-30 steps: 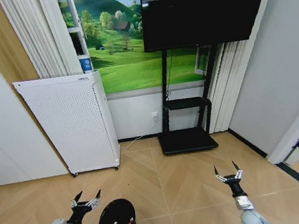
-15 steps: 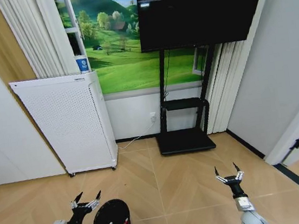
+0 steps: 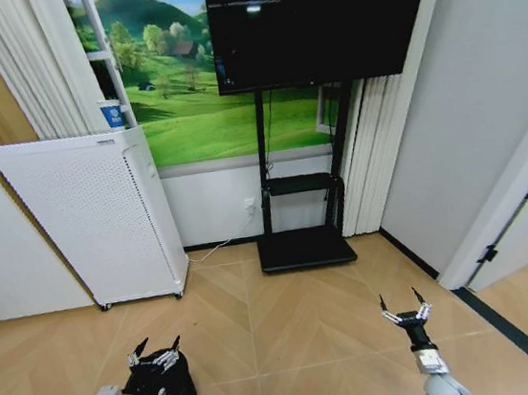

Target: Pick up the trash bin and place the garbage on the floor into it.

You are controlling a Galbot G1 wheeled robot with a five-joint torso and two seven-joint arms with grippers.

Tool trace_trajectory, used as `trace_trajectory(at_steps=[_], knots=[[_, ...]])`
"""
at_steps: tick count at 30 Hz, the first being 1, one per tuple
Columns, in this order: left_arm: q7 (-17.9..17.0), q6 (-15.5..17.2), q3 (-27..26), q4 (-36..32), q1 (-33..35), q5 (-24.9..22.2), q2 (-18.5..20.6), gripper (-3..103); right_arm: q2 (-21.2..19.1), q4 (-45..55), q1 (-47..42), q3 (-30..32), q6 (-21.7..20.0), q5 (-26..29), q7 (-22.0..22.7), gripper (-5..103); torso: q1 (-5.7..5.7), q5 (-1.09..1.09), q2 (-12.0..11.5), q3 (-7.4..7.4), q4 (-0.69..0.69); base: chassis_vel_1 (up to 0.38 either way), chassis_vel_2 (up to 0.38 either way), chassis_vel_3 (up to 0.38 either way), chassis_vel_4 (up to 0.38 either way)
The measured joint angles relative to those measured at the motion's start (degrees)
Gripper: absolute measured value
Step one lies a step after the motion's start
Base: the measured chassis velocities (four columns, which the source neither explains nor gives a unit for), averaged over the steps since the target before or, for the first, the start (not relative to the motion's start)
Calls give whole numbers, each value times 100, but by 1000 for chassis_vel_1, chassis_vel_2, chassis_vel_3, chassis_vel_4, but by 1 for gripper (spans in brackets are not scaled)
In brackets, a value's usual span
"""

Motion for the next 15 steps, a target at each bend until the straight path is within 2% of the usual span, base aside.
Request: trace_trajectory(at_steps=[3,7,9,15], knots=[[7,-5,16,10,5,9,-26,100,26,-37,63,-8,0,24,39,100,-1,-4,-2,-1,0,-153,-215,127,260],[9,-19,35,25,30,45,-65,100,65,-106,135,-32,0,-115,248,100,0,-3,-6,-1,4,-33,-85,63,5],[5,-37,58,55,41,97,-98,100,90,-171,154,-29,0,-413,476,100,1,-6,-8,-2,4,29,56,-2,-42],[7,-51,110,79,53,161,-142,100,132,-232,131,18,0,-679,720,100,2,-6,-11,-4,4,67,67,-45,-37]])
